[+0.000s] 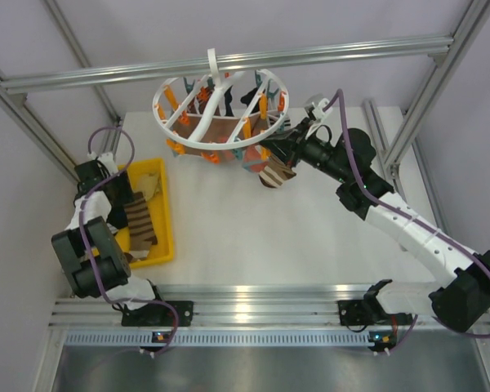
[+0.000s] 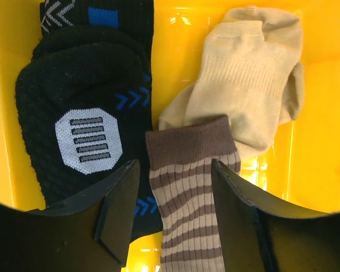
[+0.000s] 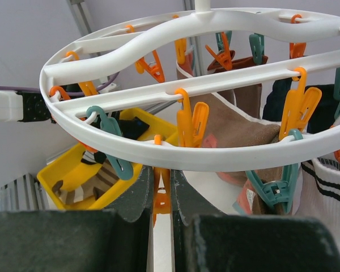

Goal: Clip the socks to the hanger
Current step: Pick up the sock from the bin.

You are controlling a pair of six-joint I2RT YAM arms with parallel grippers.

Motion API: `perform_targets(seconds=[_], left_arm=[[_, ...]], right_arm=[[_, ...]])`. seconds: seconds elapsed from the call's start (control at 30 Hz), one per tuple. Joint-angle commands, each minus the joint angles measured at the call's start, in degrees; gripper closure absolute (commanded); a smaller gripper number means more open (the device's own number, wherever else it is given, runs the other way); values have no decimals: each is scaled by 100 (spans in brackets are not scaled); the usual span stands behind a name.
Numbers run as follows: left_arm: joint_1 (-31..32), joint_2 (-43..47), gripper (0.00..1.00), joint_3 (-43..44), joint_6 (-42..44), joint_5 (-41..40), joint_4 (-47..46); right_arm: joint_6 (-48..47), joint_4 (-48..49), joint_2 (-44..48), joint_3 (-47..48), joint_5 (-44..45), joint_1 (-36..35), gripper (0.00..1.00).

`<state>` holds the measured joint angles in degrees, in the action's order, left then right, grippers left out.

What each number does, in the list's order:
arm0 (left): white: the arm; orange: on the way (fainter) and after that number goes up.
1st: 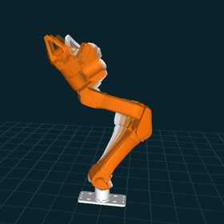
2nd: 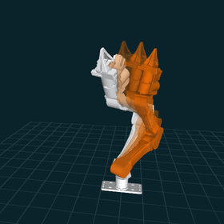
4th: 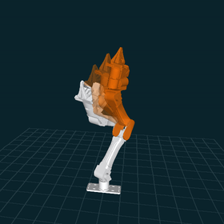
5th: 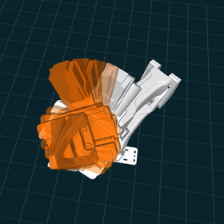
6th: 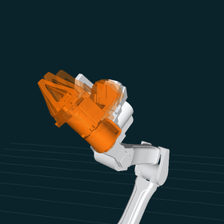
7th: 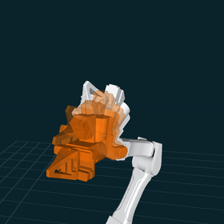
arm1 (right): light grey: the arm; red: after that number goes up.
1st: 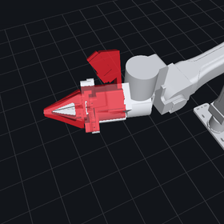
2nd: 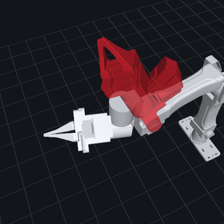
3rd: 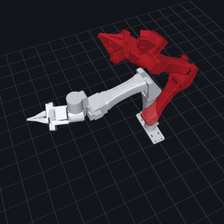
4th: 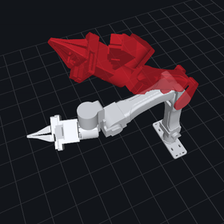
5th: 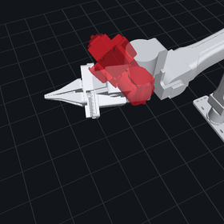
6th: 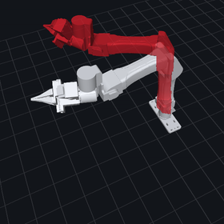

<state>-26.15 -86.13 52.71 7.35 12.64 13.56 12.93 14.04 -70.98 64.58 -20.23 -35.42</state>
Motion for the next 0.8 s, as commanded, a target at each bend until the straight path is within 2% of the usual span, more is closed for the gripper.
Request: perform_targets(seconds=[0.0,0.4,0.5,0.6,0.63,0.73,0.77], left_arm=[[40,-88,42,240,-235,-166,-363],[295,-554,43,143,-270,-508,-732],[295,-800,51,266,-340,-614,-723],[295,-906,65,319,-393,-588,-697],[304,-897,75,319,-410,-544,-697],[304,-696,86,240,-375,-421,-688],[295,-521,94,223,-332,-386,-662]], right_arm=[[34,-235,-109,117,-42,88,100],[17,-270,-197,108,-60,114,100],[8,-279,-223,125,-51,114,100],[-1,-297,-232,134,-51,114,100],[-10,-306,-232,134,-51,114,100],[-36,-332,-197,125,-34,114,100],[-36,-341,-206,125,-34,114,100]])
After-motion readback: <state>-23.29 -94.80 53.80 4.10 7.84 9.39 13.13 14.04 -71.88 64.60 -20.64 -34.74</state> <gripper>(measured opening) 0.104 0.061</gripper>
